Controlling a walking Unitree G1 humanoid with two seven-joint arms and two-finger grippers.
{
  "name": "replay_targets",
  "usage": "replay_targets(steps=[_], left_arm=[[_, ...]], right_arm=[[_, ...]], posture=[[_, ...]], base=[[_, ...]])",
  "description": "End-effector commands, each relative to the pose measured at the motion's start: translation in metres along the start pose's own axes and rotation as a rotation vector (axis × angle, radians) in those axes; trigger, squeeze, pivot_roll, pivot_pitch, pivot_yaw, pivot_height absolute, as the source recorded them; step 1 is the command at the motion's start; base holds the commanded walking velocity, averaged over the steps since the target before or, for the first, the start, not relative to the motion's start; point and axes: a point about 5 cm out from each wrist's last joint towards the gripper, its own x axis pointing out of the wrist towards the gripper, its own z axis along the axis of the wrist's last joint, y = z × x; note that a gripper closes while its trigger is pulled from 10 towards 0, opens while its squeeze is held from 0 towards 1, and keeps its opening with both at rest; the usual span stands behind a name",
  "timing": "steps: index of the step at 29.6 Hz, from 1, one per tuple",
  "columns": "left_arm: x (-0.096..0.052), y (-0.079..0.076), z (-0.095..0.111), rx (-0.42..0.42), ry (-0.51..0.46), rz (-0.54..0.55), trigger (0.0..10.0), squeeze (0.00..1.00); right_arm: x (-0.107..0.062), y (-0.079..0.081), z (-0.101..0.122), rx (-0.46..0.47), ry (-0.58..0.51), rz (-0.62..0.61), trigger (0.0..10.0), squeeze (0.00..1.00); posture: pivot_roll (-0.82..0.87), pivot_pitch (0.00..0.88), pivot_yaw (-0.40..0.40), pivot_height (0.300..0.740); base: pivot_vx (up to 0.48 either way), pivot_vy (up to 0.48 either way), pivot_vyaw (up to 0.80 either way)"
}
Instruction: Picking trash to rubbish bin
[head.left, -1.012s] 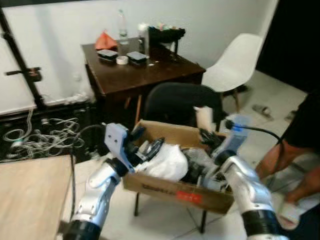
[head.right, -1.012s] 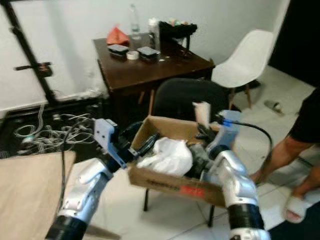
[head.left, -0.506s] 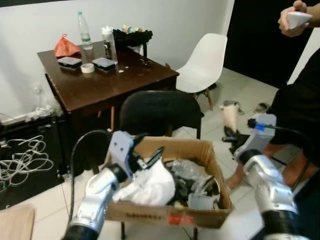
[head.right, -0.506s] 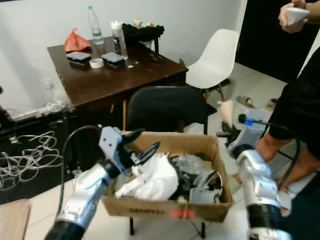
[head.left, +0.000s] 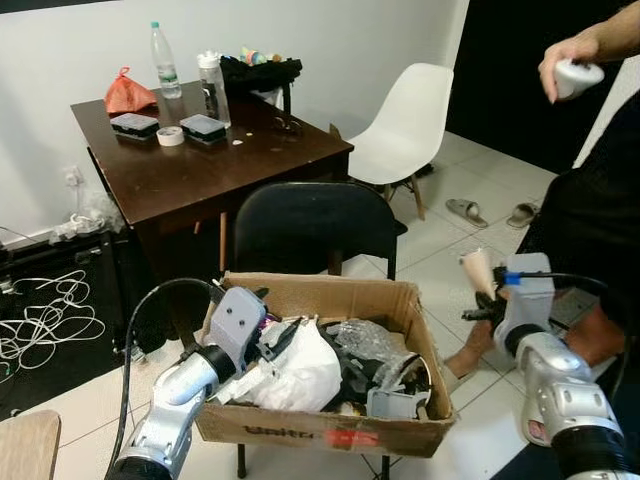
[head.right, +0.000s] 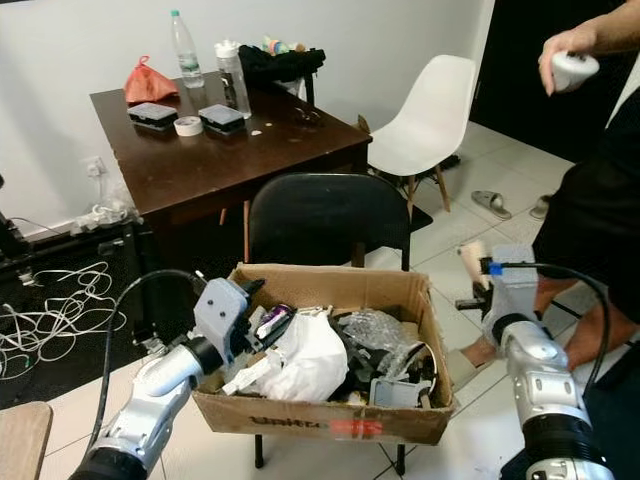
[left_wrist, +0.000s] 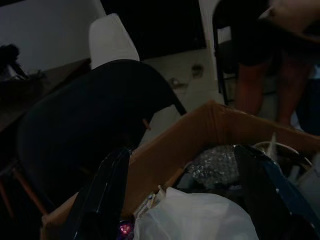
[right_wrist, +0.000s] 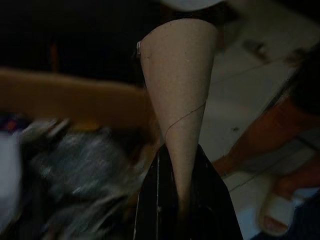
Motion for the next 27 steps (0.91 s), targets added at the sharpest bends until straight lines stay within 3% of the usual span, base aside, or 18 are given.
replay_targets(steps=[1, 2, 3, 7, 8, 9, 10, 13, 17, 23, 27], left_arm=[[-0.007, -0.001, -0.007, 0.018, 0.033, -0.028, 10.0, 0.0], [-0.007, -0.001, -0.008, 0.018, 0.033, -0.028, 10.0, 0.0], [-0.007, -0.001, -0.008, 0.018, 0.033, -0.028, 10.0, 0.0], [-0.008, 0.0, -0.009, 0.029, 0.04, -0.028, 10.0, 0.0], [-0.008, 0.0, -0.009, 0.029, 0.04, -0.028, 10.0, 0.0], [-0.008, -0.001, -0.009, 0.031, 0.041, -0.029, 10.0, 0.0], [-0.008, -0.001, -0.009, 0.031, 0.04, -0.03, 10.0, 0.0], [-0.008, -0.002, -0.009, 0.034, 0.038, -0.034, 10.0, 0.0], [-0.009, -0.003, -0.01, 0.034, 0.035, -0.039, 10.0, 0.0], [-0.012, -0.001, -0.012, 0.043, 0.049, -0.045, 10.0, 0.0], [-0.012, -0.001, -0.012, 0.045, 0.048, -0.047, 10.0, 0.0]], right_arm=[[0.005, 0.019, -0.015, -0.021, 0.054, 0.064, 10.0, 0.0], [0.006, 0.031, -0.025, -0.023, 0.08, 0.104, 10.0, 0.0], [0.006, 0.031, -0.025, -0.023, 0.08, 0.104, 10.0, 0.0], [0.008, 0.063, -0.029, -0.015, 0.066, 0.225, 10.0, 0.0], [0.008, 0.063, -0.029, -0.015, 0.066, 0.225, 10.0, 0.0], [0.008, 0.084, -0.025, 0.011, 0.033, 0.31, 10.0, 0.0], [0.008, 0.092, -0.024, 0.017, 0.027, 0.335, 10.0, 0.0], [0.009, 0.099, -0.026, 0.014, 0.034, 0.351, 10.0, 0.0], [0.01, 0.1, -0.033, -0.008, 0.069, 0.326, 10.0, 0.0], [0.01, 0.073, -0.046, -0.009, 0.139, 0.184, 10.0, 0.0], [0.009, 0.066, -0.046, -0.004, 0.141, 0.16, 10.0, 0.0]], posture=[[-0.24, 0.15, 0.048, 0.74], [-0.24, 0.152, 0.05, 0.74], [-0.24, 0.152, 0.05, 0.74], [-0.24, 0.152, 0.052, 0.74], [-0.24, 0.152, 0.052, 0.74], [-0.24, 0.155, 0.053, 0.74], [-0.24, 0.156, 0.054, 0.74], [-0.23, 0.157, 0.053, 0.74], [-0.23, 0.159, 0.052, 0.74], [-0.23, 0.161, 0.055, 0.74], [-0.23, 0.161, 0.055, 0.74]], base=[[0.0, 0.0, 0.0], [0.0, 0.0, 0.0], [0.0, 0.0, 0.0], [0.0, 0.0, 0.0], [0.0, 0.0, 0.0], [0.0, 0.0, 0.0], [0.0, 0.0, 0.0], [0.0, 0.0, 0.0], [0.0, 0.0, 0.0], [0.0, 0.0, 0.0], [0.0, 0.0, 0.0]])
